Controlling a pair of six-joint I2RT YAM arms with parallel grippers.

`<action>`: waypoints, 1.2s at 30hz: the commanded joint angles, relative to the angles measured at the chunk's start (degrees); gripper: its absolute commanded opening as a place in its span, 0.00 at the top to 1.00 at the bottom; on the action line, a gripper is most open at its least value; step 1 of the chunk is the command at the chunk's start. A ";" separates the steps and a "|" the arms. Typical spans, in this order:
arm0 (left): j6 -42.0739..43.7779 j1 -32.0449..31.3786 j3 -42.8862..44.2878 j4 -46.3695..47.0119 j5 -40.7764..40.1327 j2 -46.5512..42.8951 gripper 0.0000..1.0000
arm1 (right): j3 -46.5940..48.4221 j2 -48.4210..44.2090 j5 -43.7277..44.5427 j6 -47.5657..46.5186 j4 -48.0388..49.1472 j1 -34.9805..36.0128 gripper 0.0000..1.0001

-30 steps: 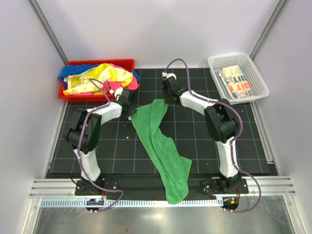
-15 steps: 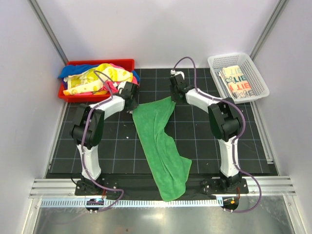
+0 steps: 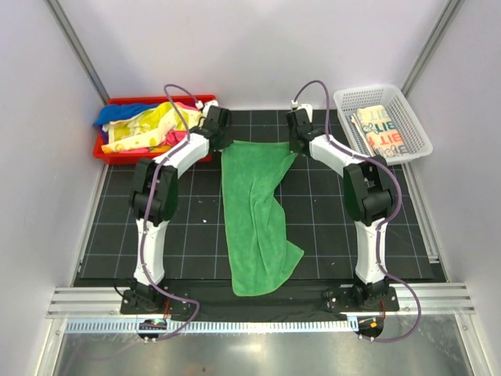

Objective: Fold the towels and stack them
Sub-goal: Flatten out the crumpled towel

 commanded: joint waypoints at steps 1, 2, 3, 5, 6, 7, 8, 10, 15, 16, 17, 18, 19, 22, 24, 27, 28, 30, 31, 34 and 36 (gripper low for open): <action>4.67 0.29 5.14 1.97 -0.61 0.77 1.00 | 2.55 -3.28 2.89 -1.81 3.88 -1.43 0.99; 5.20 0.20 5.67 2.50 -0.44 0.78 1.00 | 2.72 -3.63 3.50 -1.90 4.16 -1.61 0.99; 5.64 0.29 6.72 2.76 -0.35 0.69 1.00 | 2.72 -3.90 3.50 -2.16 4.51 -1.52 0.99; 6.96 0.29 6.91 3.29 0.44 -0.70 1.00 | 2.55 -5.30 4.03 -2.34 5.21 -1.44 0.99; 7.22 0.20 6.30 3.64 0.53 -1.41 1.00 | 2.29 -6.09 4.03 -2.17 5.39 -1.52 0.99; 7.58 0.29 5.77 3.82 0.62 -2.46 1.00 | 1.41 -6.88 3.77 -2.16 5.82 -1.44 0.99; 8.45 0.20 4.98 4.08 0.62 -4.74 1.00 | 0.71 -8.02 2.98 -2.08 6.09 -1.52 0.99; 8.81 0.20 1.75 4.69 0.71 -7.73 1.00 | -2.00 -11.97 2.01 -1.64 7.31 -1.35 0.99; 10.21 -1.02 -6.00 6.37 2.64 -19.14 1.00 | -7.02 -21.20 0.43 -0.93 8.29 -0.21 0.99; 10.39 -1.29 -8.01 6.37 2.81 -20.91 1.00 | -8.16 -24.43 0.43 -1.46 7.94 0.75 0.99; 10.74 -1.64 -9.16 6.28 2.82 -22.50 1.00 | -8.70 -25.77 0.60 -1.63 7.68 1.28 0.99; 11.00 -2.34 -10.31 6.19 2.82 -25.65 1.00 | -9.66 -27.44 0.95 -1.98 6.89 1.72 0.99; 11.01 -2.87 -12.49 6.19 2.90 -27.24 1.00 | -10.02 -30.24 1.22 -2.51 6.36 3.12 0.99; 11.62 -5.15 -16.02 5.75 2.12 -33.66 1.00 | -12.47 -36.74 2.80 -3.22 4.51 5.15 0.99; 11.88 -7.34 -19.36 5.41 0.72 -37.09 1.00 | -14.93 -40.09 4.29 -3.74 3.20 7.26 0.99; 11.88 -10.33 -23.14 4.44 -0.87 -43.68 1.00 | -18.27 -47.65 5.43 -4.18 1.53 10.34 0.99; 11.80 -11.30 -23.76 3.91 -1.14 -47.09 1.00 | -18.89 -50.89 6.39 -4.27 0.91 11.21 0.99; 11.80 -13.58 -25.34 3.12 -1.84 -50.44 1.00 | -20.30 -54.42 7.10 -3.84 -1.37 12.89 0.99; 11.80 -14.29 -25.69 2.77 -2.02 -53.25 1.00 | -20.65 -55.92 6.76 -3.57 -2.07 13.15 0.99; 11.53 -16.05 -25.52 1.10 -2.02 -56.78 1.00 | -20.92 -61.45 5.53 -2.34 -4.80 13.86 0.99; 11.53 -16.84 -25.52 0.48 -1.76 -59.60 1.00 | -20.83 -64.35 3.69 -1.64 -6.55 14.12 0.99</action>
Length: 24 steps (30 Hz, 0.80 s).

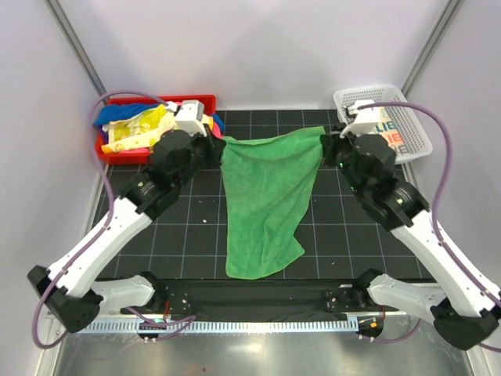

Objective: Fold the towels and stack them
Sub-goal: Flatten out the crumpled towel

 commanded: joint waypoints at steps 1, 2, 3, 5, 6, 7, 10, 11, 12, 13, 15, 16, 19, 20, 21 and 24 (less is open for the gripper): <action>0.89 -1.39 0.55 -0.44 -1.25 -5.04 1.00 | 0.13 -4.80 -1.69 1.31 -2.58 0.55 0.99; 0.89 -1.66 0.47 -0.53 -0.90 -6.62 1.00 | 0.13 -5.34 -2.05 1.40 -2.94 0.55 0.99; 0.89 -1.92 0.38 -0.44 -0.64 -7.51 1.00 | 0.30 -6.91 -2.58 1.66 -3.64 0.55 0.99; 1.24 -2.89 0.38 -0.53 0.50 -9.43 1.00 | 1.26 -7.97 -3.99 1.93 -4.43 0.55 0.99; 1.33 -3.15 0.46 -0.53 0.51 -9.97 1.00 | 1.79 -8.67 -3.99 2.19 -4.78 0.55 0.99; 1.59 -3.42 1.16 -0.79 0.51 -10.50 1.00 | 2.23 -9.03 -4.25 2.37 -5.05 0.55 0.99; 2.38 -3.60 3.00 -1.84 1.38 -11.73 1.00 | 4.08 -9.82 -4.95 2.72 -5.49 0.55 0.99; 2.47 -3.68 3.36 -1.93 1.73 -11.99 1.00 | 4.87 -9.91 -5.83 2.81 -5.57 0.55 0.99; 2.56 -3.60 3.71 -2.19 2.00 -12.52 1.00 | 5.22 -9.82 -6.01 2.90 -5.66 0.55 0.99; 2.65 -3.68 3.98 -2.37 2.26 -12.70 1.00 | 5.66 -9.65 -6.27 2.98 -5.84 0.55 0.99; 2.47 -3.60 4.77 -2.81 3.05 -12.96 1.00 | 6.98 -9.56 -6.97 3.07 -6.37 0.55 0.99; 2.65 -3.68 4.95 -3.07 3.49 -13.14 1.00 | 7.25 -9.99 -7.24 3.07 -6.37 0.55 0.99; 2.74 -3.68 5.74 -3.25 3.93 -13.84 1.00 | 8.82 -10.35 -8.47 3.25 -6.37 0.55 0.99; 2.74 -3.60 6.26 -3.16 4.20 -13.84 1.00 | 10.31 -10.26 -8.65 3.34 -7.06 0.55 0.99; 2.74 -3.68 6.61 -3.34 4.63 -14.02 1.00 | 11.02 -10.18 -9.00 3.34 -7.50 0.55 0.99; 2.12 -3.68 8.19 -3.86 5.60 -13.84 1.00 | 12.87 -10.00 -9.79 3.34 -8.47 0.55 0.99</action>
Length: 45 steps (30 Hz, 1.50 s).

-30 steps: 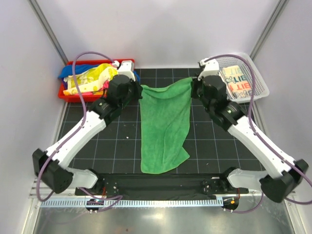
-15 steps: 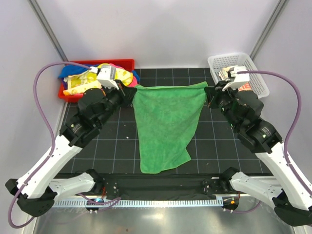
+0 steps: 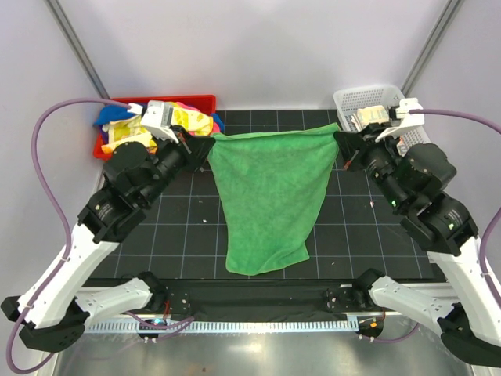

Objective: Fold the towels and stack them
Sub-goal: Flatten out the crumpled towel

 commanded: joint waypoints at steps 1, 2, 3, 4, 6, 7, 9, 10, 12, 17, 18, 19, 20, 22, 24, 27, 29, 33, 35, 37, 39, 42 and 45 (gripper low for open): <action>0.66 -0.08 3.85 0.07 1.89 -1.10 1.00 | 3.93 -0.77 -1.33 0.34 -0.15 0.24 0.99; 0.57 -0.16 4.20 -0.19 1.98 -1.10 1.00 | 4.20 -1.12 -1.16 0.43 -0.32 0.24 0.99; 0.39 -0.16 4.81 -0.37 1.98 -1.10 1.00 | 4.11 -1.30 -1.16 0.34 -0.41 0.24 0.99; 0.30 -0.16 4.99 -0.81 1.98 -1.01 1.00 | 4.28 -1.56 -0.98 0.34 -0.33 0.24 0.99; 0.22 -0.16 5.61 -1.16 1.89 -0.92 1.00 | 4.37 -1.83 -0.98 0.34 -0.59 0.16 0.99; 0.22 -0.16 5.78 -1.34 1.80 -0.84 1.00 | 4.55 -1.92 -0.98 0.34 -0.85 0.24 0.99; 0.04 -0.16 6.05 -1.60 1.36 -0.84 1.00 | 5.08 -2.00 -0.98 0.34 -1.11 0.16 0.99; 0.21 -0.16 6.40 -1.60 0.75 -0.92 1.00 | 5.34 -2.09 -1.15 0.26 -1.03 0.16 0.99; 0.39 -0.16 6.92 -1.95 0.22 -1.01 1.00 | 5.78 -2.27 -1.07 0.34 -1.03 0.24 0.99; 0.48 -0.16 7.98 -1.69 -0.75 -1.45 1.00 | 7.36 -2.27 -1.42 0.17 -1.20 0.24 0.99; 0.39 -0.16 8.07 -1.60 -0.49 -1.54 1.00 | 7.54 -2.36 -1.59 0.17 -1.20 0.24 0.99; 0.48 -0.08 8.24 -1.43 -0.40 -1.54 1.00 | 7.89 -2.27 -1.77 0.17 -1.03 0.24 0.99; 0.57 -0.16 8.68 -1.51 -0.40 -1.45 1.00 | 8.32 -2.10 -1.68 -0.09 -1.20 0.24 0.99; 0.39 -0.16 9.21 -1.60 0.13 -1.19 1.00 | 9.73 -1.57 -1.77 -0.19 -1.73 0.24 0.99; 0.13 -0.16 9.82 -1.60 0.57 -1.19 1.00 | 10.26 -1.48 -2.38 -0.10 -2.00 0.24 0.99; -0.14 -0.08 10.62 -1.86 1.18 -1.19 1.00 | 10.53 -1.92 -2.91 -0.01 -1.99 0.24 0.99; -0.14 -0.16 11.14 -2.13 1.10 -1.10 1.00 | 10.53 -2.27 -3.18 -0.01 -1.82 0.24 0.99; 0.04 -0.16 10.88 -2.48 0.48 -0.31 1.00 | 9.48 -1.92 -2.21 -0.88 -1.38 0.24 0.99; 0.30 -0.08 9.92 -1.87 -0.57 0.22 1.00 | 7.98 -1.74 -0.90 -1.24 -0.77 0.24 0.99; 0.92 -0.16 8.87 -0.82 -1.62 0.92 1.00 | 5.88 -1.48 0.51 -2.11 1.24 0.24 0.99; 2.06 -0.08 8.60 0.24 -3.38 2.84 1.00 | 4.12 0.00 3.49 -3.43 3.00 0.24 0.99; 4.25 0.01 8.60 2.26 -5.84 6.63 1.00 | 2.01 3.78 7.89 -5.28 5.72 0.24 0.99; 6.02 1.85 8.51 5.33 -7.52 11.19 1.00 | -0.71 7.47 12.02 -8.62 10.91 0.07 0.99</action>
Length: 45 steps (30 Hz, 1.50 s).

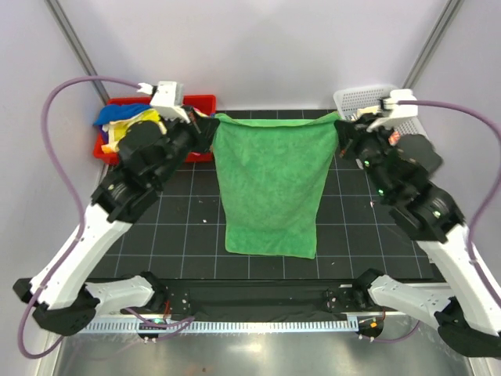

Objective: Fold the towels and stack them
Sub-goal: Flatten out the crumpled towel, then fold the towel

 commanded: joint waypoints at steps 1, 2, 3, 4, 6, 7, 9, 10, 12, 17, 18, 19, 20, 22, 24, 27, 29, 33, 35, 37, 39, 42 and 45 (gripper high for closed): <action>3.44 2.33 -0.30 6.08 -3.67 4.79 1.00 | -2.91 6.51 7.85 -6.25 8.34 -0.98 0.99; 3.53 4.52 -0.47 8.18 -2.36 7.16 1.00 | -3.96 7.76 7.86 -6.71 11.22 -1.86 0.99; 3.44 5.50 -0.74 9.50 -1.48 8.66 1.00 | -4.23 9.25 7.16 -6.80 12.64 -3.08 0.99; 3.09 6.64 -0.91 11.95 -0.77 9.98 1.00 | -4.58 11.70 5.94 -6.10 13.88 -6.66 0.99; 2.82 9.53 -1.26 14.51 1.24 14.27 1.00 | -5.72 14.17 0.25 -3.82 17.91 -10.98 0.99; 2.82 10.42 -1.61 17.75 1.52 15.69 1.00 | -6.25 16.62 -1.62 -2.85 19.59 -13.01 0.99; 2.65 13.31 -1.09 19.88 3.70 19.21 1.00 | -6.60 19.36 -3.30 -1.35 22.75 -16.71 0.99; 2.56 14.02 -0.74 21.63 4.41 22.70 1.00 | -6.60 21.11 -3.39 -1.18 23.72 -17.33 0.99; 2.12 15.78 0.48 23.21 7.30 25.97 1.00 | -7.13 25.59 -3.57 -0.39 26.09 -18.91 0.99; 2.03 19.21 1.45 31.22 9.43 36.26 1.00 | -6.26 37.44 -5.85 1.64 34.26 -21.81 0.99; 1.86 19.65 2.85 32.10 9.43 37.66 1.00 | -5.82 39.22 -6.03 2.16 35.06 -22.60 0.99; 1.68 20.35 3.73 32.37 10.21 40.90 1.00 | -5.38 41.15 -6.47 2.25 35.85 -23.04 0.99; 1.59 20.79 4.53 32.63 10.83 42.32 1.00 | -4.50 44.39 -6.90 2.52 37.25 -23.39 0.99; 1.59 21.50 8.04 32.72 11.97 47.05 1.00 | -2.49 47.83 -7.69 3.57 38.14 -24.36 0.99; 1.50 21.77 10.15 33.16 12.85 49.88 1.00 | -1.60 51.51 -8.14 3.75 39.11 -24.80 0.99; 1.77 21.94 12.79 33.60 13.38 53.49 1.00 | -0.19 54.87 -7.88 3.66 40.60 -25.07 0.99; 2.47 22.12 14.46 33.43 13.38 55.42 1.00 | 1.48 56.54 -8.14 3.66 41.05 -25.51 0.99; 2.30 23.17 17.45 32.37 13.74 58.41 1.00 | 6.48 60.67 -8.40 3.57 39.21 -26.73 0.99; 2.47 23.35 17.80 32.89 13.74 59.12 1.00 | 8.15 62.08 -8.58 3.83 39.20 -27.35 0.99; 2.65 23.52 18.51 33.42 13.74 60.44 1.00 | 9.21 62.87 -8.84 3.84 39.12 -27.61 0.99; 2.65 23.79 20.35 33.16 15.56 62.36 1.00 | 11.32 64.45 -9.45 3.66 38.50 -27.97 0.99; 2.47 23.70 23.77 32.37 15.76 64.48 1.00 | 13.78 66.04 -9.63 3.66 37.88 -28.32 0.99; 2.47 23.79 25.97 31.93 15.93 66.77 1.00 | 14.93 66.83 -9.99 3.57 37.97 -28.49 0.99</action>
